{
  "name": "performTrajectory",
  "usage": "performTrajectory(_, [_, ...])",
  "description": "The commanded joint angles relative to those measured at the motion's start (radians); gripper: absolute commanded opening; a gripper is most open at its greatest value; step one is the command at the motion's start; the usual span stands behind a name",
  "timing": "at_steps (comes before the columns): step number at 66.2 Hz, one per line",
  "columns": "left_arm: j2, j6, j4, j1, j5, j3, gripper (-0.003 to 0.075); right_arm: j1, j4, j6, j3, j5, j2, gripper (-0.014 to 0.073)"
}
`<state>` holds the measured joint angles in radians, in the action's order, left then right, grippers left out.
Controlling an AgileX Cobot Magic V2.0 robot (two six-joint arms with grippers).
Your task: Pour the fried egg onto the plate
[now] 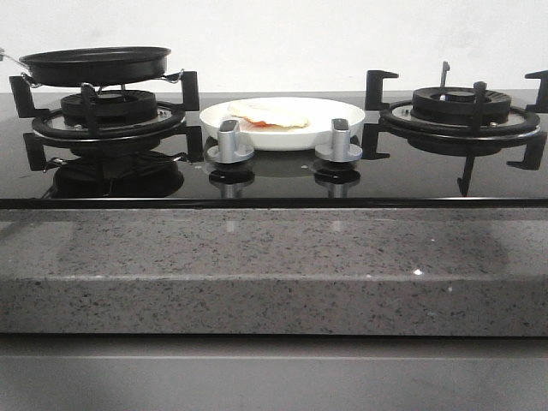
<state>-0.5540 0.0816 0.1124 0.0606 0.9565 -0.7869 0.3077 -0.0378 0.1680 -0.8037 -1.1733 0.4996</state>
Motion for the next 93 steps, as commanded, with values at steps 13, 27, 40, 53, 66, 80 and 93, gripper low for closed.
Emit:
performTrajectory(13, [0.018,-0.008,0.016,0.014,-0.077,-0.014,-0.0020,-0.003,0.013,-0.012,-0.022,0.055,0.006,-0.0068])
performTrajectory(27, [0.171,-0.008,-0.059,0.011,-0.313,0.175,-0.0020,-0.003,0.013,-0.012,-0.022,0.055,0.006,-0.0068])
performTrajectory(40, [0.367,-0.008,-0.055,-0.018,-0.592,0.441,-0.0020,-0.003,0.013,-0.012,-0.022,0.055,0.006,-0.0068])
performTrajectory(53, [0.490,-0.012,-0.056,-0.028,-0.741,0.624,-0.0020,-0.003,0.013,-0.012,-0.022,0.055,0.006,-0.0068])
performTrajectory(66, [0.525,-0.146,-0.131,-0.030,-0.873,0.732,-0.0020,-0.003,0.013,-0.012,-0.022,0.055,0.006,-0.0068])
performTrajectory(80, [0.574,-0.209,-0.144,-0.049,-0.956,0.798,-0.0020,-0.003,0.013,-0.012,-0.022,0.055,0.007,-0.0068])
performTrajectory(93, [0.574,-0.164,-0.144,-0.049,-0.981,0.798,-0.0020,-0.003,0.013,-0.012,-0.022,0.055,0.006,-0.0068])
